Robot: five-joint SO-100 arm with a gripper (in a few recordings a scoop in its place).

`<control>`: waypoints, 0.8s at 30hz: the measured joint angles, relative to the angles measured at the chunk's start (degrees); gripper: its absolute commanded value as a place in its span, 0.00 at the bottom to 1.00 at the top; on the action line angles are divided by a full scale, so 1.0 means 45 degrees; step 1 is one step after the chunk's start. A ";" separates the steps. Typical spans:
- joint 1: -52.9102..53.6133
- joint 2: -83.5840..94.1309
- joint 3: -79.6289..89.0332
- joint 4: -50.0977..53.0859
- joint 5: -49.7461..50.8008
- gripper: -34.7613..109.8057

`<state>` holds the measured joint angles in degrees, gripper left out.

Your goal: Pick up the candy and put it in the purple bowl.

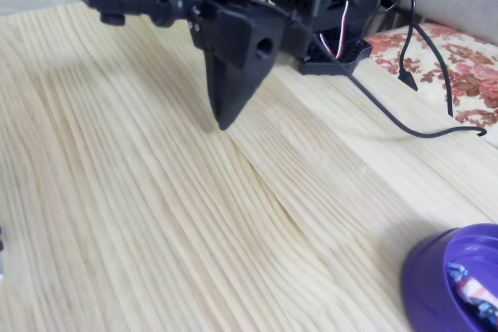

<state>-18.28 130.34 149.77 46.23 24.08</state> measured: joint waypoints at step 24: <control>0.3906 1.0723 0.5352 0.1680 -0.1602 0.23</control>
<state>-0.70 178.59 173.85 53.79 16.88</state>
